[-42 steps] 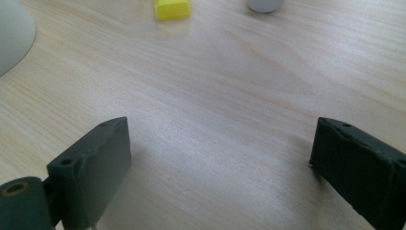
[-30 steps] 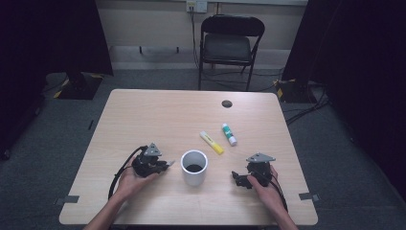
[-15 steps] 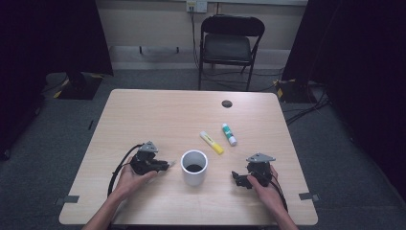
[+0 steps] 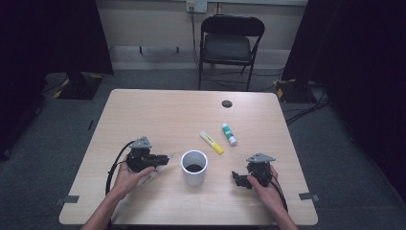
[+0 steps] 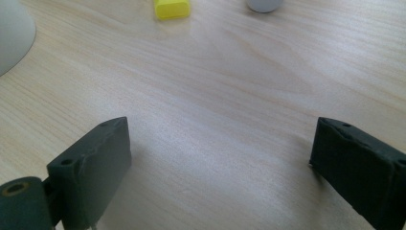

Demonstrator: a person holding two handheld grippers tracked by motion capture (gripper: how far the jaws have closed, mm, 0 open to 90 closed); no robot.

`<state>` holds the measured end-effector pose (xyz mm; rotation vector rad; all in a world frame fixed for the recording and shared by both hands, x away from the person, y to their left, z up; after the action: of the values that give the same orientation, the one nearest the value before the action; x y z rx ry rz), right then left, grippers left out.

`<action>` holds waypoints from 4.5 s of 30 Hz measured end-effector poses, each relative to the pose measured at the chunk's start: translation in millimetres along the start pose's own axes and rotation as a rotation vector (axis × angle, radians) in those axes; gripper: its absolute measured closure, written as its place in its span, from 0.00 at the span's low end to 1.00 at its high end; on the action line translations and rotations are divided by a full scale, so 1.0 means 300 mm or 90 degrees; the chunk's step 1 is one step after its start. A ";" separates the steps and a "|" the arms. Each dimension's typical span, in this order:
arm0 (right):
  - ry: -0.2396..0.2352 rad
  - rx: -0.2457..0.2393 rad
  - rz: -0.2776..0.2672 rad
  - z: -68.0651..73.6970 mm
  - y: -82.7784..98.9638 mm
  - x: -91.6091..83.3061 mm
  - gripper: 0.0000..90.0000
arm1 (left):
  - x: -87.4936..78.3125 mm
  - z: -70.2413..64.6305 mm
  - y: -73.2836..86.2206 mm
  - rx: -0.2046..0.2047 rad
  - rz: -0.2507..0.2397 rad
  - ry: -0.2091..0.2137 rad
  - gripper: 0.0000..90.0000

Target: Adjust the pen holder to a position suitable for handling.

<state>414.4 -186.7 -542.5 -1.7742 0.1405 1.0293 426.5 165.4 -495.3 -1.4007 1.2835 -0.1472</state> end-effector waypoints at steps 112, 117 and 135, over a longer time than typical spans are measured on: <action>-0.001 -0.001 0.000 -0.001 0.000 0.000 0.06 | 0.076 -0.388 -0.413 0.114 -0.170 0.128 0.89; -0.003 -0.002 0.000 0.000 0.001 -0.001 0.06 | 0.105 -0.377 -0.387 0.108 -0.169 0.129 0.89; -0.003 -0.002 0.000 0.000 0.001 -0.001 0.06 | 0.072 -0.345 -0.292 0.124 -0.128 0.118 0.89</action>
<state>414.1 -187.0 -542.5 -1.7743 0.1355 1.0341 412.6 60.9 -407.3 -1.3682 1.2395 -0.5372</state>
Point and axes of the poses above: each handheld gripper's, and its own axes: x roughly forward along the jaws, y roughly out of its underside, z roughly to its left, the point moved 6 cm from there along x, roughly forward along the jaws, and after that the axes turned 7 degrees about -x, right-handed, at the moved point
